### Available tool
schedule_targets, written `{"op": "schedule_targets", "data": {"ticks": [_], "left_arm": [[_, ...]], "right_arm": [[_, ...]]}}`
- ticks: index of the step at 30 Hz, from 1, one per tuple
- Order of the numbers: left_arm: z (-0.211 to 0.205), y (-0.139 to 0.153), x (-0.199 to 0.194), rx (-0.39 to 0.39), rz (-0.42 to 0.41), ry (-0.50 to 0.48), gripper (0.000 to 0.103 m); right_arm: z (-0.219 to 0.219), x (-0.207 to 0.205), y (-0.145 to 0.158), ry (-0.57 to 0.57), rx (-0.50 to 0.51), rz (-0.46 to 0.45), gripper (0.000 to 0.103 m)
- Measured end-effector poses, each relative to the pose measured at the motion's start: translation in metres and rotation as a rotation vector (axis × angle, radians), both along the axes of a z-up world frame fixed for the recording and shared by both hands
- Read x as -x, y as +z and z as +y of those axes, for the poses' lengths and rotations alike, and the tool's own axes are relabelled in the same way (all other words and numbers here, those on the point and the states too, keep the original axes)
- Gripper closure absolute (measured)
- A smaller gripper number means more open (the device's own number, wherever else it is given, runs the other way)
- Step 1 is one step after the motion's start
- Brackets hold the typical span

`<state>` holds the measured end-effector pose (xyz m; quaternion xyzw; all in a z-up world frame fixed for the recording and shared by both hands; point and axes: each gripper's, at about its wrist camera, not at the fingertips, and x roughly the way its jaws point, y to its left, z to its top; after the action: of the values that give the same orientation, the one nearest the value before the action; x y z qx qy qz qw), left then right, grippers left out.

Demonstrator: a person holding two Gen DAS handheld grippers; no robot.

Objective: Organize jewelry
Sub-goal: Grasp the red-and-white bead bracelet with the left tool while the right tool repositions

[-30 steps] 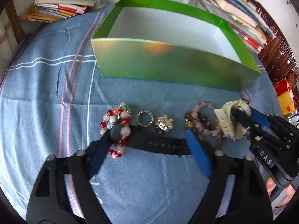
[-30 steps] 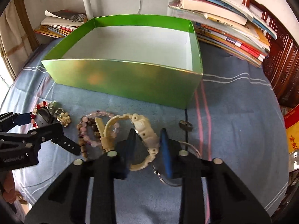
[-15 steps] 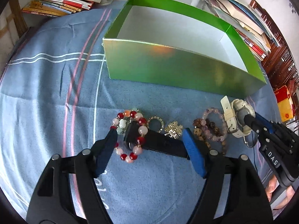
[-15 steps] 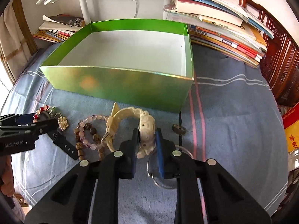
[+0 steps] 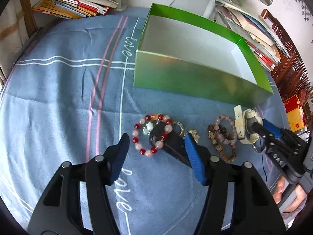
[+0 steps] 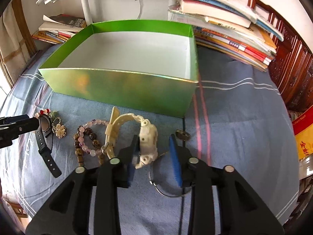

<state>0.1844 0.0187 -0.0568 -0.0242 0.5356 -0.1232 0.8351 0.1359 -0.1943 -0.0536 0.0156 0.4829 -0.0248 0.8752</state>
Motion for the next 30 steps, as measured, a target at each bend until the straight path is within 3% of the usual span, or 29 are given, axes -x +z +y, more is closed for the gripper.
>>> {"op": "schedule_targets", "data": {"ticks": [5, 14, 19, 21, 23, 25, 30], "left_arm": [[0.01, -0.004, 0.005, 0.01, 0.005, 0.0, 0.044], [0.02, -0.001, 0.019, -0.009, -0.011, 0.023, 0.041], [0.018, -0.007, 0.017, -0.007, 0.012, 0.024, 0.04], [0.016, -0.009, 0.015, 0.0, 0.019, 0.02, 0.039], [0.016, -0.01, 0.014, 0.006, 0.022, 0.019, 0.038], [0.014, -0.01, 0.013, 0.008, 0.023, 0.018, 0.038], [0.01, -0.003, 0.013, 0.012, -0.002, 0.015, 0.042]], "right_arm": [[-0.011, 0.019, 0.011, -0.017, 0.019, -0.009, 0.063], [0.043, 0.031, 0.028, 0.165, -0.024, -0.035, 0.065], [0.082, -0.006, 0.0, 0.244, 0.007, 0.061, 0.085], [0.086, -0.017, -0.014, 0.232, 0.012, 0.099, 0.087], [0.084, -0.022, -0.016, 0.22, 0.009, 0.076, 0.103], [0.079, -0.023, -0.017, 0.22, -0.066, 0.092, 0.103], [0.064, -0.017, 0.001, 0.187, -0.072, 0.041, 0.103]]}}
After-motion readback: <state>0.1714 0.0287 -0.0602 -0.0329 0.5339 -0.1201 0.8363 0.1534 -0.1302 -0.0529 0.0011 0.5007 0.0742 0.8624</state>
